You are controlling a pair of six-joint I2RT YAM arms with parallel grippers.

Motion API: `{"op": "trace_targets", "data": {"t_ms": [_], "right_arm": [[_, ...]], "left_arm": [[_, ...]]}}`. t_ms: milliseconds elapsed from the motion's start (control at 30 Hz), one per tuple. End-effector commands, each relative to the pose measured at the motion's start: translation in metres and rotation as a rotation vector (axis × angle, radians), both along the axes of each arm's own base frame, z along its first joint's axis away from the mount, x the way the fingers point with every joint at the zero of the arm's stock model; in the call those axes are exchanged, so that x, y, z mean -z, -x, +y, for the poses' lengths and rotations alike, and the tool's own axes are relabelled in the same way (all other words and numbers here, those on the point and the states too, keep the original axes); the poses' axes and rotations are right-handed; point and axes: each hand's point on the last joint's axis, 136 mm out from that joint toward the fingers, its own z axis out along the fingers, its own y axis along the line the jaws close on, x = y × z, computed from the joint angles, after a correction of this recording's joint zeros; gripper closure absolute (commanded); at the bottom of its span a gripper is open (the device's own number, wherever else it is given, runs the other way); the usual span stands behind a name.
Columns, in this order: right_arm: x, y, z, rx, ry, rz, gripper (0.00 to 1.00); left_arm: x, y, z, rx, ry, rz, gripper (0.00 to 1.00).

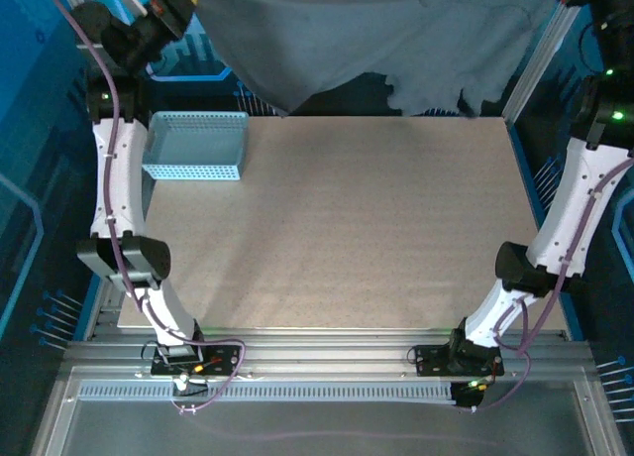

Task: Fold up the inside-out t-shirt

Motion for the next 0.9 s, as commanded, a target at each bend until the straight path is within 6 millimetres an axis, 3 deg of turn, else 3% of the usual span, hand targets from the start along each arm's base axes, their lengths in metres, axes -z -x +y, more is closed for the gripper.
{"op": "trace_targets", "data": {"t_ms": [0,233,333,433,500,600,700,733,800,867], "right_arm": [[0.063,-0.011,0.019,-0.064,0.032,0.200,1.00],[0.217,0.032,0.025,-0.059,-0.084,0.424,1.00],[0.286,0.053,0.027,-0.045,-0.167,0.600,1.00],[0.356,0.078,0.016,0.053,-0.266,0.781,1.00],[0.400,0.097,0.008,0.118,-0.334,0.899,1.00],[0.454,0.128,0.006,0.162,-0.429,1.012,1.00],[0.495,0.161,0.001,0.249,-0.515,1.096,1.00],[0.504,0.170,-0.001,0.278,-0.537,1.108,0.99],[0.523,0.191,-0.006,0.360,-0.592,1.137,0.93],[0.530,0.203,-0.008,0.405,-0.632,1.141,0.86]], "left_arm": [[0.020,0.027,-0.014,0.076,-0.046,-0.036,1.00],[0.145,0.075,-0.060,0.137,-0.109,0.148,1.00],[0.193,0.114,-0.077,0.166,-0.070,0.206,1.00],[0.252,0.150,-0.081,0.128,-0.057,0.321,1.00],[0.303,0.172,-0.077,0.092,-0.051,0.455,1.00],[0.362,0.210,-0.070,0.054,-0.026,0.613,1.00],[0.419,0.243,-0.062,0.008,0.028,0.768,0.98],[0.431,0.252,-0.061,-0.001,0.047,0.800,0.97],[0.457,0.270,-0.058,-0.022,0.096,0.881,0.84],[0.471,0.285,-0.054,-0.050,0.129,0.930,0.83]]}}
